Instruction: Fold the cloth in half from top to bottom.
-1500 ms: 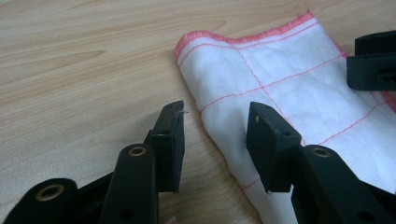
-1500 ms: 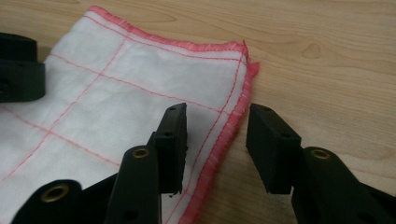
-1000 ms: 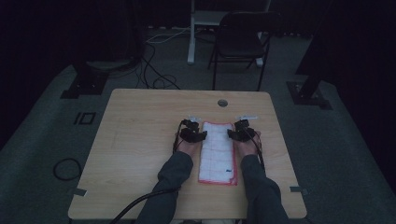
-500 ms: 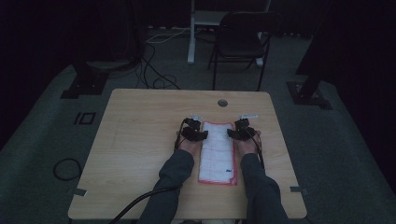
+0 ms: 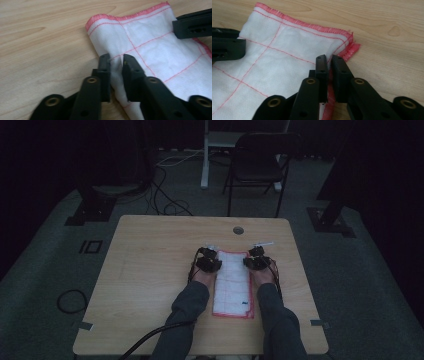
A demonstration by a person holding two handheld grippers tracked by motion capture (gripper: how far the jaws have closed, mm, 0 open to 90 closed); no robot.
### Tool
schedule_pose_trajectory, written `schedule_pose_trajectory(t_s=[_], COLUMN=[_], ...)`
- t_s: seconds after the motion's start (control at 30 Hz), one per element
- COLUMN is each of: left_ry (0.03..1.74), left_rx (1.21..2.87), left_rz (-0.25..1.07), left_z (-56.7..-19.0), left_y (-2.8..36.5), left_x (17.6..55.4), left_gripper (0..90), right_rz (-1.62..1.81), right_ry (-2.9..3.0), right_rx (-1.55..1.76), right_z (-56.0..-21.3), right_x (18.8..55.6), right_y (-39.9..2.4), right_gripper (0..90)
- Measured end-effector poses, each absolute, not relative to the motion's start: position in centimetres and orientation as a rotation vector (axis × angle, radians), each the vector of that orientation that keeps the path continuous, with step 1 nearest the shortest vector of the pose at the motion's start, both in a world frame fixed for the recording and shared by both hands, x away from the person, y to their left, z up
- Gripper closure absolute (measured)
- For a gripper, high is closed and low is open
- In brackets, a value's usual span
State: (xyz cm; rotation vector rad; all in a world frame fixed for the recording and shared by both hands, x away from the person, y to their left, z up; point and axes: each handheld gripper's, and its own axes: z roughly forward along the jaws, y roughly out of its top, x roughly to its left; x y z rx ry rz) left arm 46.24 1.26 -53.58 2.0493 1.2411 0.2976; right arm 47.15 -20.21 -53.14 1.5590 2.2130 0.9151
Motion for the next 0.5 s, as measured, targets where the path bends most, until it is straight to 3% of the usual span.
schedule_pose_trajectory(t_s=[0.17, 0.5], left_ry=[1.249, 1.218], left_rx=[2.051, 2.074], left_rz=[0.289, 0.313], left_z=[-53.54, -53.11], left_y=[1.10, 1.02], left_x=[46.24, 46.24], left_gripper=[85.8, 87.8], right_rz=[0.894, 0.885], right_ry=[2.228, 2.211], right_rx=[1.523, 1.483], right_z=[-53.08, -52.92], right_x=[47.07, 46.82], right_y=[-19.96, -19.89], right_gripper=[87.3, 87.8])
